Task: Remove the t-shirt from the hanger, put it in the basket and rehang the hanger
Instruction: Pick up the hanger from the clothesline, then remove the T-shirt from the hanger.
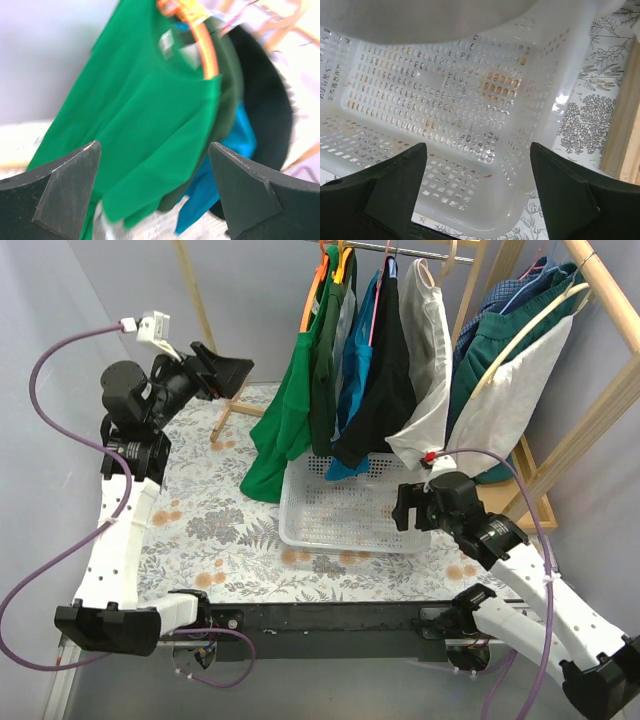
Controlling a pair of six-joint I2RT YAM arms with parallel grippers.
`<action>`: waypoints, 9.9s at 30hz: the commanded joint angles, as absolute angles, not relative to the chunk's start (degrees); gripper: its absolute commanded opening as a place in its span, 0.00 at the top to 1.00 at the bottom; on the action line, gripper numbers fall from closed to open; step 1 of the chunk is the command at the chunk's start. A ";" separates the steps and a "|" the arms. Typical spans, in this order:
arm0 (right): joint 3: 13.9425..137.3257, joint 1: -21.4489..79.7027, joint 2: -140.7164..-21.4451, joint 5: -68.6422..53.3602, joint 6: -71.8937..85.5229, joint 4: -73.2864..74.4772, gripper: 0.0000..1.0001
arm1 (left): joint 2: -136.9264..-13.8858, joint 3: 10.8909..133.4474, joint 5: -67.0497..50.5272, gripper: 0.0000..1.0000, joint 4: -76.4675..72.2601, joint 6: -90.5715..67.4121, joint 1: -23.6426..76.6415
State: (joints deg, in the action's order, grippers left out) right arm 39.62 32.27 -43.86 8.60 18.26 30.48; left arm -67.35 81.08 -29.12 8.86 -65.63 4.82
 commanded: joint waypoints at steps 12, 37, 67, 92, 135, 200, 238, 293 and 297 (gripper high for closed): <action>54.20 77.94 -70.21 45.96 51.14 50.52 0.02 | -87.00 105.99 -17.16 0.13 7.74 -61.00 22.41; 58.45 78.84 -63.46 43.77 43.24 44.21 0.02 | -102.56 125.50 -1.15 0.58 20.47 -46.95 26.98; 40.00 65.66 -47.37 45.62 65.39 59.07 0.05 | -89.14 132.54 5.62 1.00 18.45 -42.10 27.77; 38.23 61.52 -60.79 34.19 41.41 29.98 0.44 | -69.26 130.34 16.44 1.00 27.78 -38.06 27.77; 96.80 70.66 -115.24 21.61 23.20 10.54 0.20 | -61.61 119.10 -9.14 1.00 15.91 -50.71 27.77; 94.56 70.75 -64.33 0.44 -24.52 25.05 0.09 | -32.87 79.27 -29.97 1.00 46.32 -41.57 27.77; 89.75 70.93 -67.16 -8.46 -19.07 20.30 0.99 | -32.96 73.39 -35.97 0.76 37.97 -44.38 27.77; 74.09 70.93 -39.11 12.92 -11.77 27.00 0.99 | -38.23 44.74 -1.65 1.00 21.26 -49.22 27.77; 75.67 70.93 -43.41 13.35 -13.44 26.63 0.99 | -38.67 45.78 -4.92 0.54 21.80 -48.96 27.77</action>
